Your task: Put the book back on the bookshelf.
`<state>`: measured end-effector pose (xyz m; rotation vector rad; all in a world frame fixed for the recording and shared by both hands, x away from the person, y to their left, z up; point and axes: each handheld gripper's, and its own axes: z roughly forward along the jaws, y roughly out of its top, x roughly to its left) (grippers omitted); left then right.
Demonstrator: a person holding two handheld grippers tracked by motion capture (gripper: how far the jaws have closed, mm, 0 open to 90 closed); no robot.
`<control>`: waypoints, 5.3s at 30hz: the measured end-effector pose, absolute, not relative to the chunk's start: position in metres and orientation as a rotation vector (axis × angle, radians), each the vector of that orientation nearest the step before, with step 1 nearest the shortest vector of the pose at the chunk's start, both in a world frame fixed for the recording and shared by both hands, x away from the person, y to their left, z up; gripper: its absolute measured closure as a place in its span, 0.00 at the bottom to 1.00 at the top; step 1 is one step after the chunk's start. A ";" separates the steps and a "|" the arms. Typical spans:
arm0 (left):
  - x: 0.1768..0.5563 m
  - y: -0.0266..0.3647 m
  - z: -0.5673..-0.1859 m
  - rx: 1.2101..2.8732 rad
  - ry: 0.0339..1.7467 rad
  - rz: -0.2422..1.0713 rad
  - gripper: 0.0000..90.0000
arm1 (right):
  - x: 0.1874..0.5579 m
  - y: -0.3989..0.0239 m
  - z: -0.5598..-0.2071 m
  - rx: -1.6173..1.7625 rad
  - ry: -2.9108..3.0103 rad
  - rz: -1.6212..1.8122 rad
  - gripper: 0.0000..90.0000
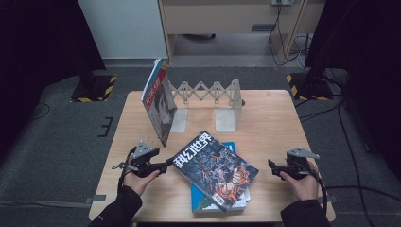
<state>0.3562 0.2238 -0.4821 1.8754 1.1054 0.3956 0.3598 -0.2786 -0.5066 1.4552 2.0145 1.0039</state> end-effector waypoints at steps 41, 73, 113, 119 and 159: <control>0.368 0.202 -0.514 1.836 1.154 0.071 0.25 | 0.347 -0.208 -0.495 1.275 2.237 1.208 0.29; 0.370 0.205 -0.510 1.735 1.184 -0.033 0.40 | 0.348 -0.208 -0.500 1.338 2.248 1.218 0.32; 0.392 0.199 -0.519 1.782 1.174 -0.137 0.34 | 0.348 -0.210 -0.502 1.340 2.242 1.231 0.32; 0.392 0.198 -0.518 1.767 1.182 -0.177 0.38 | 0.348 -0.210 -0.502 1.343 2.243 1.234 0.32; 0.378 0.197 -0.473 1.651 1.156 -0.285 0.77 | 0.350 -0.214 -0.503 1.366 2.223 1.247 0.30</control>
